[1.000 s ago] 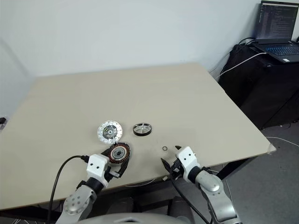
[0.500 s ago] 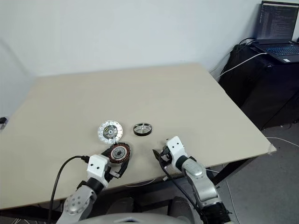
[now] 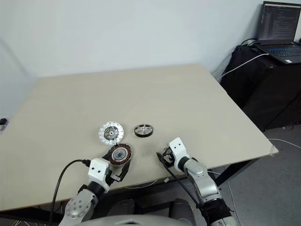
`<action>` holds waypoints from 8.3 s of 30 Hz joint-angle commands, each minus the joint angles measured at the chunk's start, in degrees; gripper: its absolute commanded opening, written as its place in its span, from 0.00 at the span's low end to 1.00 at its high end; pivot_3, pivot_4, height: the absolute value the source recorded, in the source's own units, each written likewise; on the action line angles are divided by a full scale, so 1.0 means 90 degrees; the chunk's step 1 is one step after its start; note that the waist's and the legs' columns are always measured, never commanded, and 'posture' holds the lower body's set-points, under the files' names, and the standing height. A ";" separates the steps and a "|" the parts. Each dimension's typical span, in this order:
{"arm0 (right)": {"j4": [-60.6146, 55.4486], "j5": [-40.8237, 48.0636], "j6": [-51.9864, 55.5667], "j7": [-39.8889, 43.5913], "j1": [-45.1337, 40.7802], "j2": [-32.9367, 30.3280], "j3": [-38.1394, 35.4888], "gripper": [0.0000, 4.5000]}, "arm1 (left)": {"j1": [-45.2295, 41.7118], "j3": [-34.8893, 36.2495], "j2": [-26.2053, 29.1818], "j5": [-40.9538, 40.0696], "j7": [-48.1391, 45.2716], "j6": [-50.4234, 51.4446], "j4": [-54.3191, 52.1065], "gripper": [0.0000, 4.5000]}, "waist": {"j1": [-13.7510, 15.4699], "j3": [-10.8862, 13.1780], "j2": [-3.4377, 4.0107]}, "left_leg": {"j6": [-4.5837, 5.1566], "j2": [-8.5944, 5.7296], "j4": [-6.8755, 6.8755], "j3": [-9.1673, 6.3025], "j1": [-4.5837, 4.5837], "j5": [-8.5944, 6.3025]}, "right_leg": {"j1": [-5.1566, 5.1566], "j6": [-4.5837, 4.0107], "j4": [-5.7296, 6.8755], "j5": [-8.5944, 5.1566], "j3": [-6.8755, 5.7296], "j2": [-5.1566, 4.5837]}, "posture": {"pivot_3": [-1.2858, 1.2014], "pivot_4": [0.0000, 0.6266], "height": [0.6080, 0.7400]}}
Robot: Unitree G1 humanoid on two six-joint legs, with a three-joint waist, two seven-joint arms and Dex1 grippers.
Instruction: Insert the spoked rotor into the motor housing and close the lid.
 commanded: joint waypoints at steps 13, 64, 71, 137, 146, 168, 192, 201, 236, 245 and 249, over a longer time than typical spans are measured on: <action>-0.0806 0.0005 0.0391 0.0095 0.0161 0.0158 0.0207 0.15 | -0.0061 0.0043 0.0012 0.0070 0.0160 -0.0013 -0.0467 1.00 | -0.0013 -0.0013 0.0001 | 0.0000 0.0004 -0.0001 -0.0001 0.0002 0.0000 | -0.0002 -0.0005 0.0004 -0.0003 0.0000 0.0002 | 0.52 0.00 1.00; 0.0673 -0.0892 -0.0262 0.0786 -0.1868 0.1477 0.2230 0.15 | 0.0905 0.0599 0.0253 -0.0349 -0.0073 -0.0130 -0.1210 1.00 | -0.0065 0.0004 0.0008 | -0.0009 0.0010 -0.0010 0.0005 -0.0004 -0.0001 | -0.0018 -0.0010 0.0014 -0.0014 -0.0002 0.0002 | 0.52 0.00 1.00; 0.0728 -0.0898 -0.0308 0.0770 -0.1899 0.1505 0.2202 0.15 | 0.0840 0.0502 0.0227 -0.0291 0.0008 0.0127 -0.1410 1.00 | -0.0067 0.0005 0.0008 | -0.0009 0.0010 -0.0010 0.0005 -0.0004 0.0000 | -0.0017 -0.0011 0.0014 -0.0015 -0.0002 0.0003 | 0.52 0.00 1.00; -0.2918 -0.0234 0.1513 -0.0110 0.0291 0.0330 0.0598 0.00 | -0.0772 0.0466 0.0848 -0.0782 -0.0510 0.3347 -0.1965 0.00 | -0.0015 0.0061 -0.0006 | -0.0013 0.0009 -0.0012 0.0001 -0.0010 0.0000 | -0.0021 -0.0012 0.0010 -0.0017 -0.0003 0.0005 | 0.52 0.00 1.00; -0.2914 -0.0134 0.1453 -0.0260 0.0378 0.0329 0.0576 0.00 | -0.0786 0.0568 0.0949 -0.0888 -0.0534 0.4026 -0.1977 0.00 | -0.0014 0.0063 -0.0011 | -0.0014 0.0008 -0.0012 0.0001 -0.0008 0.0001 | -0.0019 -0.0013 0.0010 -0.0017 -0.0003 0.0005 | 0.52 0.00 1.00; -0.2860 -0.0054 0.1395 -0.0278 0.0309 0.0337 0.0638 0.00 | -0.0970 0.0651 0.0504 -0.0735 -0.0156 0.2963 -0.1607 0.00 | -0.0006 0.0061 -0.0013 | -0.0014 0.0008 -0.0012 0.0001 -0.0008 0.0001 | -0.0019 -0.0013 0.0010 -0.0017 -0.0002 0.0004 | 0.52 0.00 1.00; -0.0561 -0.0972 0.0589 0.1701 -0.2079 0.0068 0.2822 0.78 | 0.0555 0.1378 -0.0051 -0.0434 0.0203 -0.0404 -0.0827 0.00 | -0.0006 0.0053 -0.0033 | -0.0014 0.0007 -0.0006 0.0003 -0.0006 0.0001 | -0.0014 -0.0013 0.0011 -0.0017 -0.0004 0.0005 | 0.52 0.00 1.00; -0.0533 -0.1229 0.0395 0.2654 -0.2595 -0.0095 0.3348 0.78 | 0.0654 0.1446 -0.0082 -0.0433 0.0258 -0.0715 -0.0546 0.00 | -0.0010 0.0048 -0.0039 | -0.0014 0.0009 -0.0005 0.0002 -0.0003 0.0001 | -0.0015 -0.0013 0.0016 -0.0017 -0.0007 0.0006 | 0.52 0.00 1.00; 0.0343 -0.2150 -0.0445 0.2895 -0.3136 0.0260 0.3509 0.14 | 0.0586 0.1139 -0.0280 -0.0348 0.0286 -0.0850 -0.0218 0.00 | -0.0012 0.0037 -0.0049 | -0.0015 0.0010 -0.0003 0.0006 -0.0002 0.0001 | -0.0015 -0.0014 0.0019 -0.0017 -0.0006 0.0007 | 0.52 0.00 1.00; 0.0316 -0.2123 -0.0430 0.2953 -0.3116 0.0257 0.3471 0.00 | 0.0583 0.1043 -0.0304 -0.0313 0.0310 -0.0911 -0.0151 0.00 | -0.0009 0.0038 -0.0047 | -0.0015 0.0010 -0.0003 0.0005 -0.0005 0.0001 | -0.0017 -0.0014 0.0019 -0.0017 -0.0007 0.0006 | 0.52 0.00 1.00; 0.0299 -0.2134 -0.0423 0.2949 -0.3111 0.0268 0.3455 0.00 | 0.0591 0.1009 -0.0311 -0.0306 0.0328 -0.0877 -0.0206 0.00 | -0.0013 0.0038 -0.0046 | -0.0015 0.0011 -0.0004 0.0006 -0.0003 0.0001 | -0.0017 -0.0014 0.0020 -0.0017 -0.0006 0.0007 | 0.52 0.00 1.00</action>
